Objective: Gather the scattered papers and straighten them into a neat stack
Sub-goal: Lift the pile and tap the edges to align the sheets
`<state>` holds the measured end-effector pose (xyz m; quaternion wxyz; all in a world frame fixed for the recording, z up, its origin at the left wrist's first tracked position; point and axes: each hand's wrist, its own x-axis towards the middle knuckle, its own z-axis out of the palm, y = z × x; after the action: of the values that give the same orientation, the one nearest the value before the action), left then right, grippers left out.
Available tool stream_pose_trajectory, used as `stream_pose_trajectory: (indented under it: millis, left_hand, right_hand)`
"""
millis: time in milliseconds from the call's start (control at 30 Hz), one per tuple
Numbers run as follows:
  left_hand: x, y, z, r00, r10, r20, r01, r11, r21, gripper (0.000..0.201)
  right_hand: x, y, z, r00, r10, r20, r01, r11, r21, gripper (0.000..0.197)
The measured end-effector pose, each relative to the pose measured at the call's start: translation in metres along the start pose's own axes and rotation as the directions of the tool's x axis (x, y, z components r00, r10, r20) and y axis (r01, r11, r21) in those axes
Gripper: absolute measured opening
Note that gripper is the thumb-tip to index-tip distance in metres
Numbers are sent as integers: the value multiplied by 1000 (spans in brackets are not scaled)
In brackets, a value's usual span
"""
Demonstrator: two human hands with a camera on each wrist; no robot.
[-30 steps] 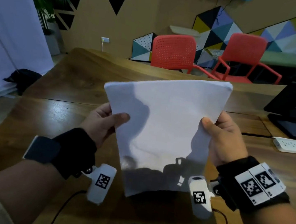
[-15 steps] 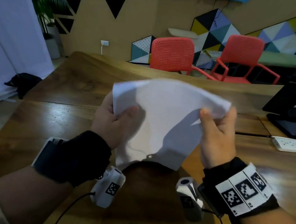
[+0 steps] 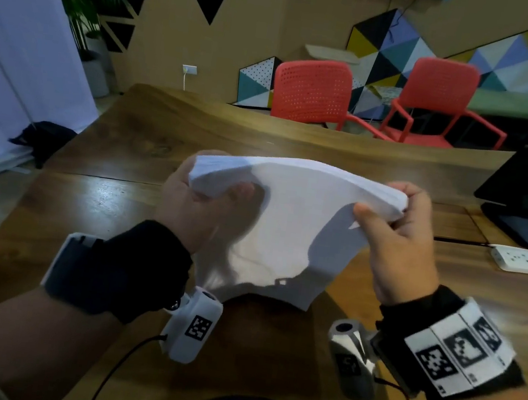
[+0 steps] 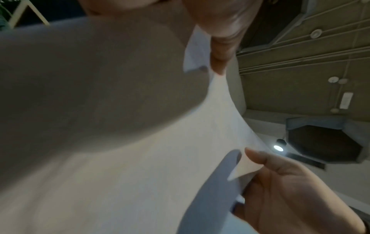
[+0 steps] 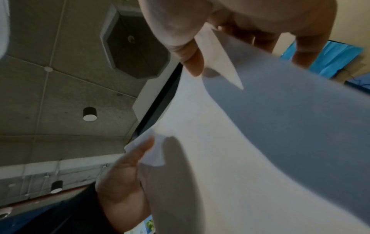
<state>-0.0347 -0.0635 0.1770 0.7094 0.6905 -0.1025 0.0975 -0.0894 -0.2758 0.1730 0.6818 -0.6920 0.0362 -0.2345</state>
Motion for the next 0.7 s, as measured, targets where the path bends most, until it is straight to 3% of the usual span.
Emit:
stream_pose_trajectory:
  millis: [100,233,367,500,633,700]
  left_hand:
    - [2,3,-1,1000,-1,-23,0,1000,-22,42]
    - [11,8,2,985,-125,-122,109,986,-126,30]
    - [22,6,2,961,-237,-142,214,964,-156,41]
    - [24,7,1,959,-256,-122,232,955,-182,29]
    - [26,10,0,956,-276,-95,255,949,-187,46]
    - [28,10,1,953,-285,-106,261,946,-193,40]
  right_hand:
    - [-2,10,6,997,71,21,-71,997,-4,46]
    - [1,15,9,994,98,47,-101,994,51,48]
    - [3,8,14,993,112,47,-115,991,75,82]
    - [7,4,18,994,108,13,-109,989,95,92]
    - [10,-1,22,992,117,-43,-110,982,154,67]
    - [12,-5,25,989,102,-109,-84,984,159,55]
